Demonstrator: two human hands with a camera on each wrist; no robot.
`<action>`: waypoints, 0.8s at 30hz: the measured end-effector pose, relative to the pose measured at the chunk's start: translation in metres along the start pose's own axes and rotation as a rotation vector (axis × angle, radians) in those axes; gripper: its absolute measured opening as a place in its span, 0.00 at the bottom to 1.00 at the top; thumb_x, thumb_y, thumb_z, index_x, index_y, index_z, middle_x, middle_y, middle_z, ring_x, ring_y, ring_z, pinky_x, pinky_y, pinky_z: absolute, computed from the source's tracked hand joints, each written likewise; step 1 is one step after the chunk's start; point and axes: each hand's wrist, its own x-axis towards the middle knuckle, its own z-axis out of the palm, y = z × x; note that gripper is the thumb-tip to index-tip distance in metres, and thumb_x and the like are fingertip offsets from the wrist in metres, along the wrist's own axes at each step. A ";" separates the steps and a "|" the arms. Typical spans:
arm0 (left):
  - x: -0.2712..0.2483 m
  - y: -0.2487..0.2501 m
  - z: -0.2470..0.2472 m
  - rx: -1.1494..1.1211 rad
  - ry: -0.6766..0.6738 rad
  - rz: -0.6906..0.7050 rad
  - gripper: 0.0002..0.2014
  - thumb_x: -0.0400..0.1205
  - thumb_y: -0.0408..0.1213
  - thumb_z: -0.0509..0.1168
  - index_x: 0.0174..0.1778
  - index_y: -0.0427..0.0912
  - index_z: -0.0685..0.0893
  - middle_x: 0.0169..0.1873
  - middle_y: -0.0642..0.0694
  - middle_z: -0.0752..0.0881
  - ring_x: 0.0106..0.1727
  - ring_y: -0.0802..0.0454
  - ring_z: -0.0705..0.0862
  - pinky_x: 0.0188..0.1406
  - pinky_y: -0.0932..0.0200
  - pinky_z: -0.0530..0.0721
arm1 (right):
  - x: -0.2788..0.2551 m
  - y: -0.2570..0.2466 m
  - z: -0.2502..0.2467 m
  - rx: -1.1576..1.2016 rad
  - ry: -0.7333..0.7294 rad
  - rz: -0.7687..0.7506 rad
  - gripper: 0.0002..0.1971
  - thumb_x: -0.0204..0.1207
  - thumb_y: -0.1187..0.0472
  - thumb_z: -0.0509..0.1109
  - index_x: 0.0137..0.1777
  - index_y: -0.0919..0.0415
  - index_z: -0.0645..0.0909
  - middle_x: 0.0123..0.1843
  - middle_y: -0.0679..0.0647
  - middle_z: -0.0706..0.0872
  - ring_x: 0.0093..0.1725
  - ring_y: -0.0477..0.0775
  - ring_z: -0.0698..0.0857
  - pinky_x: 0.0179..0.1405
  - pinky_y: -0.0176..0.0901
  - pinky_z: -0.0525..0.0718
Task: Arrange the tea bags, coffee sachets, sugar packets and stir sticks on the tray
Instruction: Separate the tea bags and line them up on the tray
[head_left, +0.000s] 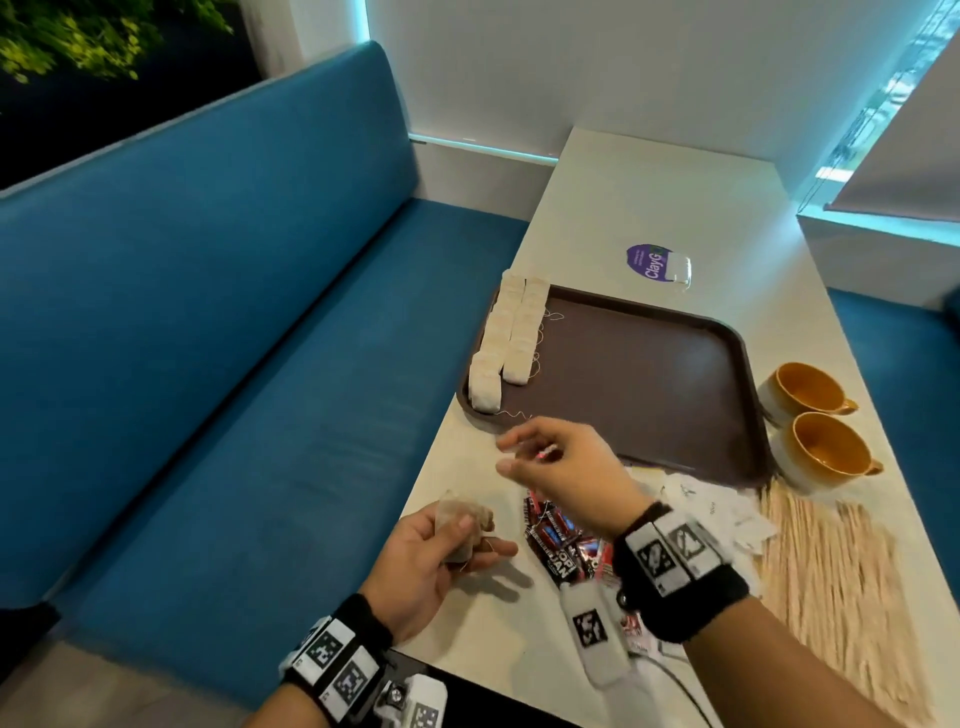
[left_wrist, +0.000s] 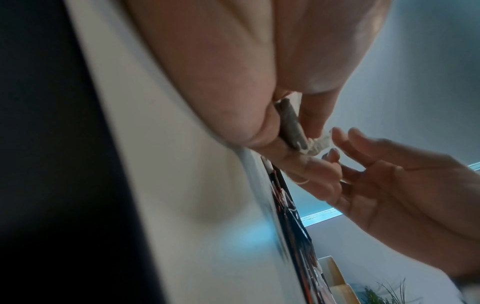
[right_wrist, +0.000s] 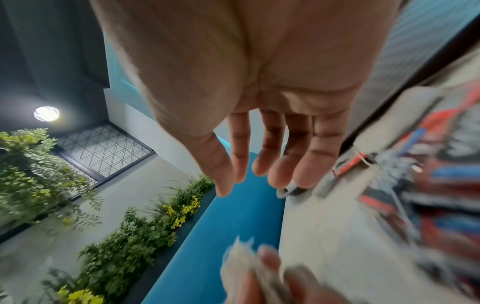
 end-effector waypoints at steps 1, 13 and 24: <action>-0.001 0.000 0.002 0.005 0.002 0.009 0.09 0.81 0.31 0.66 0.44 0.27 0.85 0.44 0.34 0.87 0.50 0.27 0.91 0.40 0.55 0.90 | -0.010 0.005 0.007 0.003 -0.001 0.005 0.11 0.72 0.56 0.84 0.52 0.46 0.89 0.46 0.52 0.88 0.37 0.45 0.83 0.45 0.46 0.88; -0.003 -0.001 0.003 0.088 -0.035 0.018 0.17 0.76 0.27 0.70 0.60 0.34 0.80 0.46 0.35 0.91 0.43 0.44 0.90 0.43 0.53 0.92 | -0.047 0.041 0.034 0.132 0.014 0.106 0.15 0.71 0.59 0.85 0.56 0.51 0.89 0.50 0.53 0.91 0.42 0.50 0.88 0.48 0.52 0.92; -0.007 0.000 0.004 0.194 -0.062 0.033 0.10 0.82 0.31 0.66 0.36 0.44 0.90 0.41 0.36 0.90 0.42 0.40 0.91 0.35 0.57 0.87 | -0.050 0.041 0.030 0.227 0.108 0.065 0.03 0.76 0.62 0.81 0.44 0.53 0.93 0.38 0.53 0.93 0.36 0.47 0.87 0.40 0.42 0.88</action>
